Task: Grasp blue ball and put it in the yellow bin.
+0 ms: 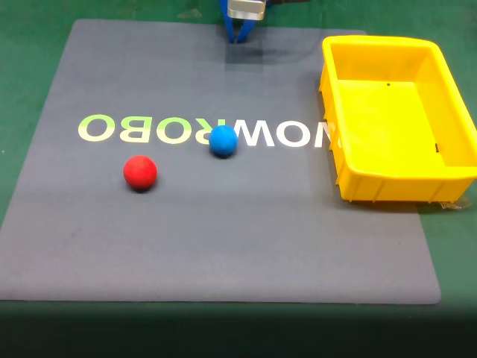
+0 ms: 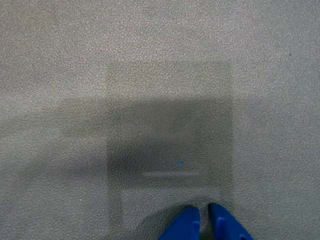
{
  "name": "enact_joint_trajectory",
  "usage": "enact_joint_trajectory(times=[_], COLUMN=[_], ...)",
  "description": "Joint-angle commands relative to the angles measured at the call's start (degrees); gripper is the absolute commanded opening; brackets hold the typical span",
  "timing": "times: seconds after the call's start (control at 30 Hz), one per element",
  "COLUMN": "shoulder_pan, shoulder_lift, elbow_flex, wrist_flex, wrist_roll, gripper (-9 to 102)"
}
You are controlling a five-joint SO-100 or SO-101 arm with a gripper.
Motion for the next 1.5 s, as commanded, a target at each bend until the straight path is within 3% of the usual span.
enact_joint_trajectory(times=[0.0,0.5,0.67,0.87,1.47], shoulder_pan=[-1.05,-1.05,0.70,3.08,9.49], shoulder_lift=[0.70,0.62,0.53,-1.14,-53.44], elbow_flex=[1.67,1.67,-3.34,-15.47,-47.11], wrist_flex=[-0.26,-0.97,-2.99,-4.04,-25.84], wrist_roll=[-0.18,-1.23,-3.25,-9.40,-9.49], gripper=[0,1,22,31,33])
